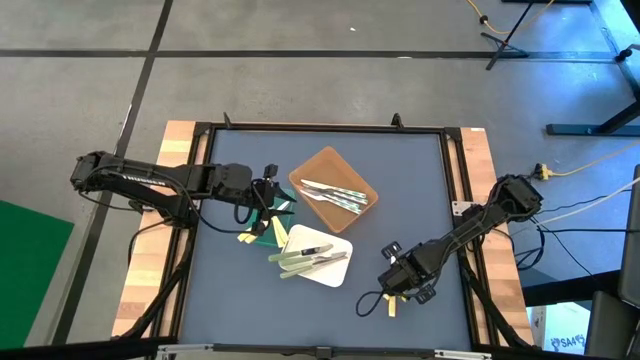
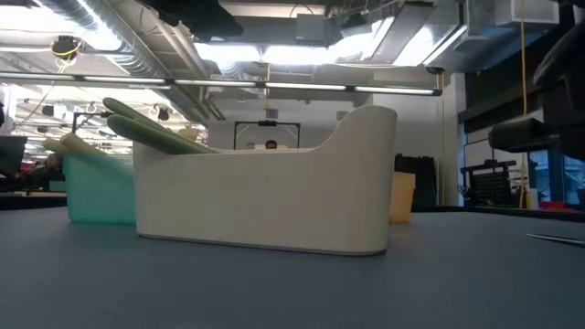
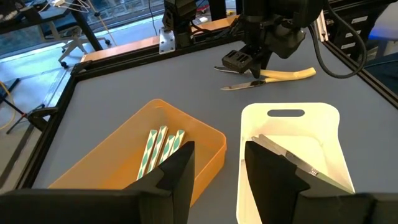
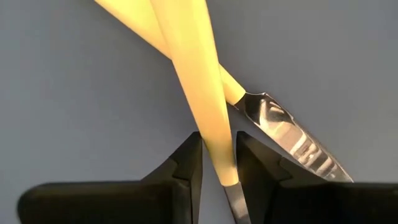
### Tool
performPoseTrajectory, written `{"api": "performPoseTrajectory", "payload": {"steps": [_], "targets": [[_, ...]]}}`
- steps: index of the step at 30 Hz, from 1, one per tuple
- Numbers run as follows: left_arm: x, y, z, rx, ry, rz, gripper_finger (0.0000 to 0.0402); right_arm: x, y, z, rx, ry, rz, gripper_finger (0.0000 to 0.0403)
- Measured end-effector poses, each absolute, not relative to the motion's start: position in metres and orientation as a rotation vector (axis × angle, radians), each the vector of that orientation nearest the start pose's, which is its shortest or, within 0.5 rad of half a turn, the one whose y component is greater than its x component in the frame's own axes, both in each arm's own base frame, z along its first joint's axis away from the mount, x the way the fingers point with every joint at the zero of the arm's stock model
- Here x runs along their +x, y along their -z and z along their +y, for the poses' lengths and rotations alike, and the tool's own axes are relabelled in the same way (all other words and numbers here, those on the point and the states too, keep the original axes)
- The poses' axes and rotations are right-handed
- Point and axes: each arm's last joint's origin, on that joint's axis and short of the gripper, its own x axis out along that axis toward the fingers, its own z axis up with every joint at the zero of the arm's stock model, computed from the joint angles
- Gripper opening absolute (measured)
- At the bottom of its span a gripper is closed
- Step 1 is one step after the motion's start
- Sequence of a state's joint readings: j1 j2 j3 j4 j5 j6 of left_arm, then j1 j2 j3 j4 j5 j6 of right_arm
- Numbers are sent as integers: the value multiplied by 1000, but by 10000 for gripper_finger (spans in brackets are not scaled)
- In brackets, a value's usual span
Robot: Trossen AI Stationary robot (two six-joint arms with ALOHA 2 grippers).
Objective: Sort silverware by color (type)
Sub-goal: Put the yellow table knife into the green bin
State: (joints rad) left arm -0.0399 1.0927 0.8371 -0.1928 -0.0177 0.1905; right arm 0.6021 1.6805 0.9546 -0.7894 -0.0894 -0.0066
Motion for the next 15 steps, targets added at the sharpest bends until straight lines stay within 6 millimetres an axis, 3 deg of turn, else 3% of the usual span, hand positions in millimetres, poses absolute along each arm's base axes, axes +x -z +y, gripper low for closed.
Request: {"api": "performPoseTrajectory", "payload": {"steps": [15], "targets": [[238, -292, -9, 203, 65, 445, 135, 230, -140, 161, -402, -558, 1528, 82]]}}
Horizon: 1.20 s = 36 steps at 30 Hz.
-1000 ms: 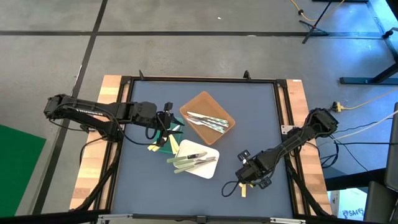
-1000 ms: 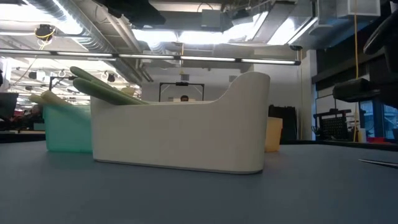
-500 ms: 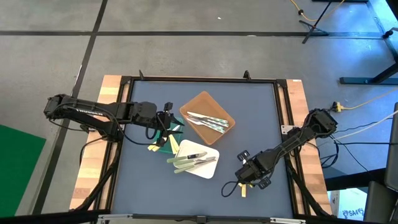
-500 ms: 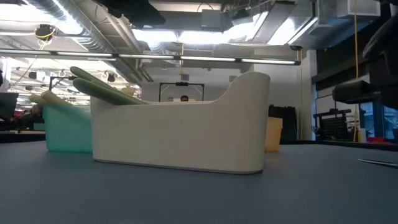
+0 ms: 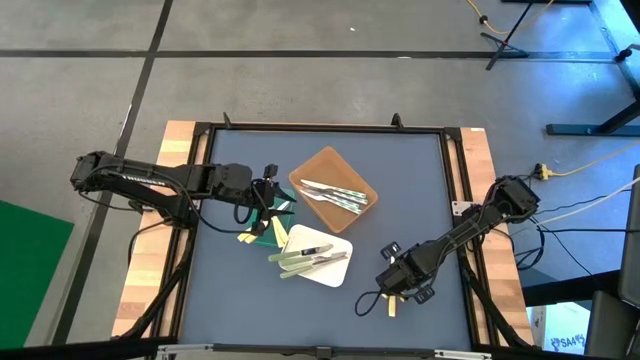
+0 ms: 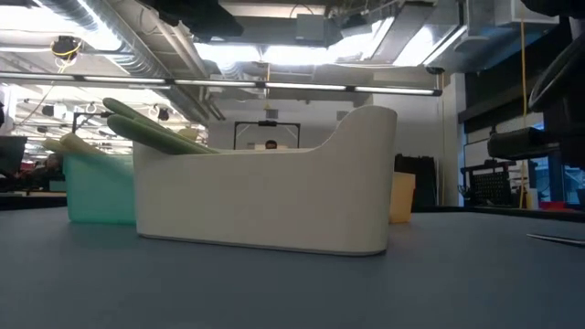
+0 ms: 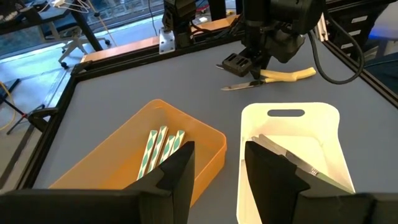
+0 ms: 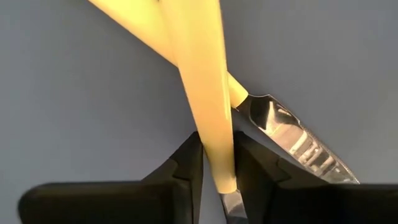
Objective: Sort silverware by color (type)
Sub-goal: Put the yellow table knife into the green bin
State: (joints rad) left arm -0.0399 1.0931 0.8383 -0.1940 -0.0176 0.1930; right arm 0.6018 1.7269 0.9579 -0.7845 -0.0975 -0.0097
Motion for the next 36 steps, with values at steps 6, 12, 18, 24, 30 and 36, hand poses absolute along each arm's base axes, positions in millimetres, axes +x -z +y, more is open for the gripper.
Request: {"api": "performPoseTrajectory", "payload": {"steps": [6, 12, 18, 24, 30, 36], "targets": [[238, -292, -9, 202, 65, 445, 135, 233, -145, 163, -430, -584, 1523, 40], [238, -292, -9, 202, 65, 445, 135, 236, -154, 165, -474, -608, 1530, 13], [238, -292, -9, 202, 65, 445, 135, 241, -167, 168, -508, -640, 1518, 26], [238, -292, -9, 203, 65, 444, 135, 255, -196, 176, -651, -710, 1409, 14], [238, -292, -9, 201, 68, 444, 135, 270, -240, 181, -935, -729, 1264, 23], [238, -294, -10, 185, 111, 427, 135, 284, -275, 183, -1260, -715, 1075, 21]]}}
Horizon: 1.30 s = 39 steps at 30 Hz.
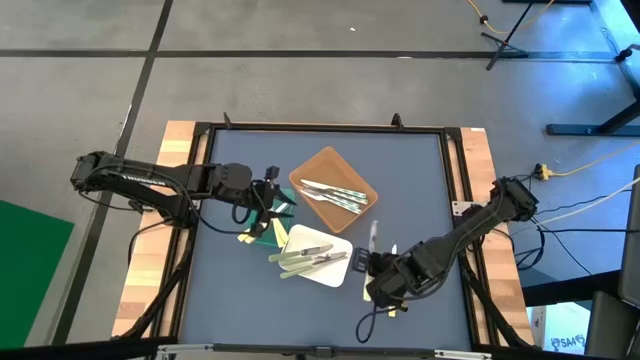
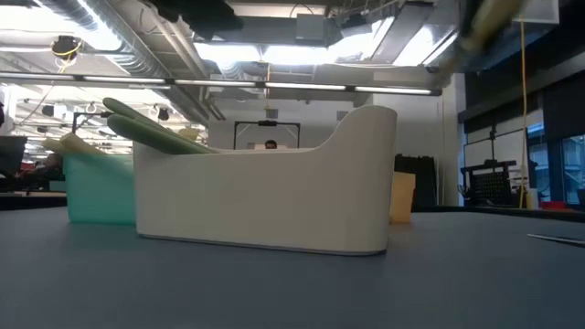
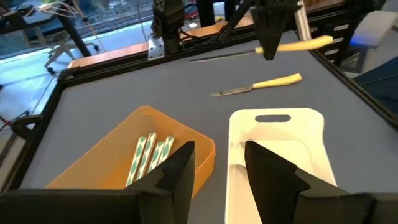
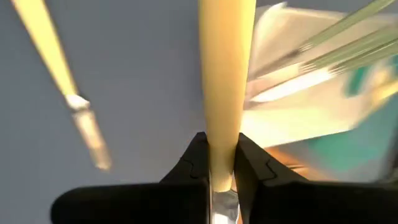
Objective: Sort silverware by color (type)
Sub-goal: Put the yellow table knife into the green bin
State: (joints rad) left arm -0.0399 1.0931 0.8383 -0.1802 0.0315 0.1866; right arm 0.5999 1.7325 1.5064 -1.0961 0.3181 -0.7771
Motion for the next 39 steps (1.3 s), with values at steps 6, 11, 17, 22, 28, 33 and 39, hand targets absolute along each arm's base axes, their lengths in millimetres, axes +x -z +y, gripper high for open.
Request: {"api": "performPoseTrajectory", "payload": {"steps": [6, 11, 17, 22, 28, 33, 39], "targets": [[238, -294, -11, 109, 131, 427, 135, 304, -286, 171, -1448, -731, 943, 23], [238, -292, -12, -121, 86, 453, 135, 324, -292, 158, -1588, -737, 809, 23], [235, -294, -15, -180, 71, 455, 135, 351, -302, 138, -1606, -770, 554, 22], [227, -302, -17, -69, 37, 406, 135, 366, -308, 117, -1501, -836, 371, 22], [225, -304, -17, -304, -12, 401, 135, 374, -310, 94, -1496, -823, 337, 21], [228, -301, -18, -694, -95, 410, 135, 377, -309, 78, -1496, -805, 379, 21], [238, -291, -29, -972, -151, 445, 135, 378, -304, 60, -1515, -743, 507, 21]]}}
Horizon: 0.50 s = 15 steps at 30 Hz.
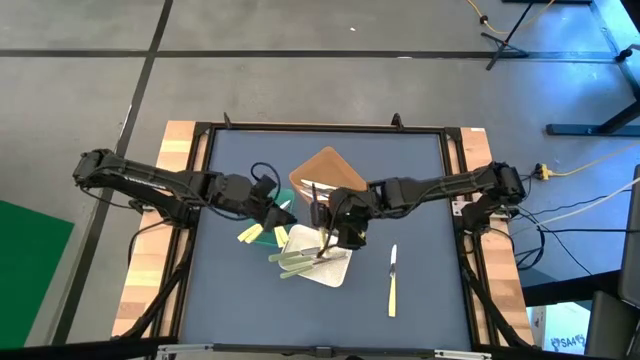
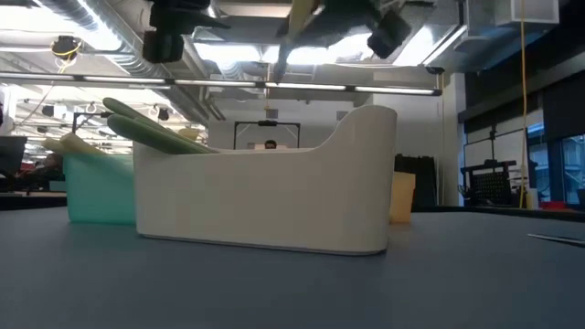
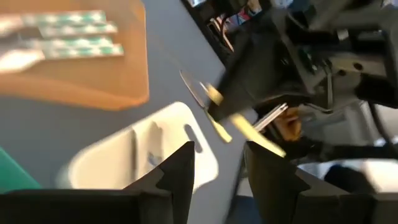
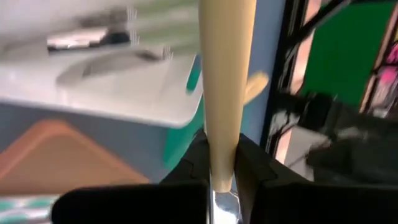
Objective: Sort silverware by color (type)
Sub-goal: Put the yellow table knife into the green bin
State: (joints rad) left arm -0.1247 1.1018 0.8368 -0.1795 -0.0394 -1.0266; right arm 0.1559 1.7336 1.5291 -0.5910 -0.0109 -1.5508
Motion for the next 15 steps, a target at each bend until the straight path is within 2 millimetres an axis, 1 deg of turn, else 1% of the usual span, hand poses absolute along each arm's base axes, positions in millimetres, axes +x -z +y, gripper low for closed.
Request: {"api": "performPoseTrajectory", "payload": {"steps": [4, 8, 11, 13, 15], "targets": [[248, -286, -37, -1113, -156, 438, 135, 377, -298, 54, -1541, -713, 619, 21], [261, -282, -44, -1183, -158, 388, 135, 376, -291, 51, -1581, -684, 740, 21], [270, -276, -46, -1208, -177, 358, 135, 377, -286, 50, -1595, -670, 794, 21], [276, -270, -47, -1209, -189, 363, 135, 375, -282, 49, -1581, -672, 846, 21], [282, -263, -48, -1206, -203, 379, 135, 376, -280, 49, -1568, -665, 859, 21]]}}
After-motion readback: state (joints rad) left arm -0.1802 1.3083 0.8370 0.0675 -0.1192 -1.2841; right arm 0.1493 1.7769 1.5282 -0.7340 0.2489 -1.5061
